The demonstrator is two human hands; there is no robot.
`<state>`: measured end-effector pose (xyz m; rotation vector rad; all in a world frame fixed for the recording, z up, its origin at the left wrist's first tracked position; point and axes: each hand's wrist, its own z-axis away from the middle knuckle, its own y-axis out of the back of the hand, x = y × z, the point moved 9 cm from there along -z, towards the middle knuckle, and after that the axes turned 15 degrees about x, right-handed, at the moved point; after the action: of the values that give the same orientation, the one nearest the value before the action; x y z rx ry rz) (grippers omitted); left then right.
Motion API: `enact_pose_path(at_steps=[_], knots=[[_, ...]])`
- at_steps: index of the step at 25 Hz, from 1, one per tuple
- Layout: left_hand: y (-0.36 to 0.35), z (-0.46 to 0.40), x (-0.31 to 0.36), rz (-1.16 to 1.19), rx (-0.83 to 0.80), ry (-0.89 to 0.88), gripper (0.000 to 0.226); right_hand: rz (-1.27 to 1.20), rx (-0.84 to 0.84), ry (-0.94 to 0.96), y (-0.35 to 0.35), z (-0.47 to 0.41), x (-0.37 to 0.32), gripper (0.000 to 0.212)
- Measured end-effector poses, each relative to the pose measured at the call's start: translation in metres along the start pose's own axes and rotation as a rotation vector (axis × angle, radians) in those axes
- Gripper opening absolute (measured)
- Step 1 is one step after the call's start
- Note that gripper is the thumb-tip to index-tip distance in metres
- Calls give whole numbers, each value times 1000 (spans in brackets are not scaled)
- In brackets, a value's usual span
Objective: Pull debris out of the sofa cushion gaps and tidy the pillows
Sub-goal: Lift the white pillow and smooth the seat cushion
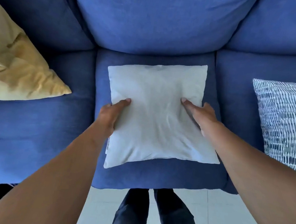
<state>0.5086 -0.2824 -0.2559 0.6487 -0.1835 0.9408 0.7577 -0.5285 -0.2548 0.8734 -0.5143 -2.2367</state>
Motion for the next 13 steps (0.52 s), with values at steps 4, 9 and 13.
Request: enact_pose_path(at_steps=[4,9,13], knots=[[-6,45,42,135,-175,-154,56,-241,-120,-7,17,16,-29,73],[23,89,158,347,-218,-611,47,-500,57,469,80,57,-132,52],[16,55,195,234,-10,-717,51,-490,181,535,62,33,-165,57]])
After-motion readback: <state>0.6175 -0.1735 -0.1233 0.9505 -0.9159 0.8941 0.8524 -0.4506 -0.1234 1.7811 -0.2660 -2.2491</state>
